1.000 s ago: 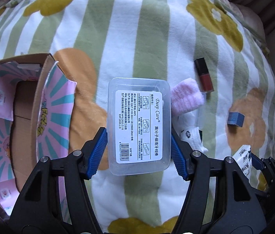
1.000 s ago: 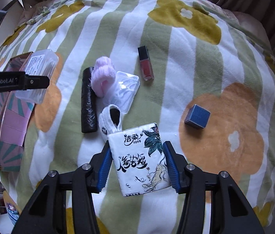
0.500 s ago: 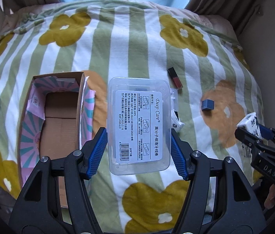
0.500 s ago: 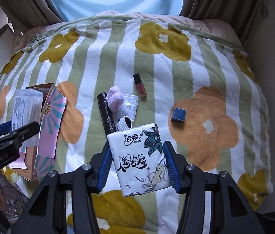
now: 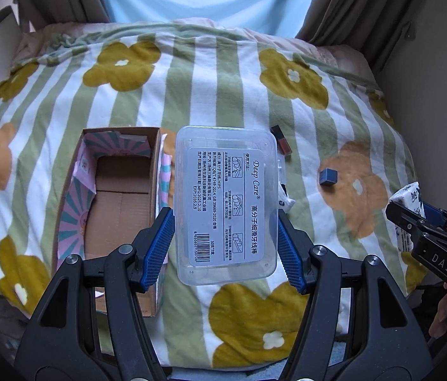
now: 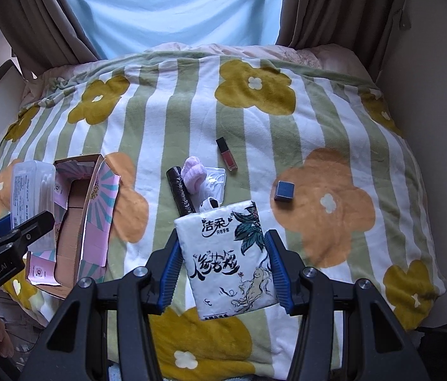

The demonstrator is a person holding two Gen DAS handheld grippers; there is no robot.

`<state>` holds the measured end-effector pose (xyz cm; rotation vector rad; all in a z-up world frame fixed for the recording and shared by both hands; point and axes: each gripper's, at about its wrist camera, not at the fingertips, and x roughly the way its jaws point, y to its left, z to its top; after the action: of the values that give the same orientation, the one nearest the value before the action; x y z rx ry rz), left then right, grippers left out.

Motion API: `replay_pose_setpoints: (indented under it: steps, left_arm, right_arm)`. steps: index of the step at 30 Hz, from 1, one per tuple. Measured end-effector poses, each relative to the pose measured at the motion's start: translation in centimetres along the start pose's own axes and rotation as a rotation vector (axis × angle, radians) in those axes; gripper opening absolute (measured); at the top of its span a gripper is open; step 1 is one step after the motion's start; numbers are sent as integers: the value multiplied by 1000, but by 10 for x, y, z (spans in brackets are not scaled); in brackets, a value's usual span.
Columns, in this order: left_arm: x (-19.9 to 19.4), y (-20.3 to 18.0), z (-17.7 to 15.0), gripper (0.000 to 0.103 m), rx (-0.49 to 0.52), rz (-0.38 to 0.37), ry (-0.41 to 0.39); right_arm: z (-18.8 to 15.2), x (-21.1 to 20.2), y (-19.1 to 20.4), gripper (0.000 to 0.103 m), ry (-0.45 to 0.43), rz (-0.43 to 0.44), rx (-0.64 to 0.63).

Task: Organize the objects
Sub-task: 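Carry the clear case and tissue pack with both tools over the cardboard box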

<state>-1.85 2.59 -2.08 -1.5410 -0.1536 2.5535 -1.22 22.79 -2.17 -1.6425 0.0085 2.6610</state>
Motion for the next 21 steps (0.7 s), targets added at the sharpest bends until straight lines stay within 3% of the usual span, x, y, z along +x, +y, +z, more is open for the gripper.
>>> replay_pose_setpoints:
  steps: [8,21]
  left_arm:
    - [-14,34,-6,59,-68,37,-18]
    - [-21,137,-40,59,-336,166,4]
  right_arm:
    - [13,-1,39,47,-5,41,-81]
    - [48,26,153,47,20,180,-340]
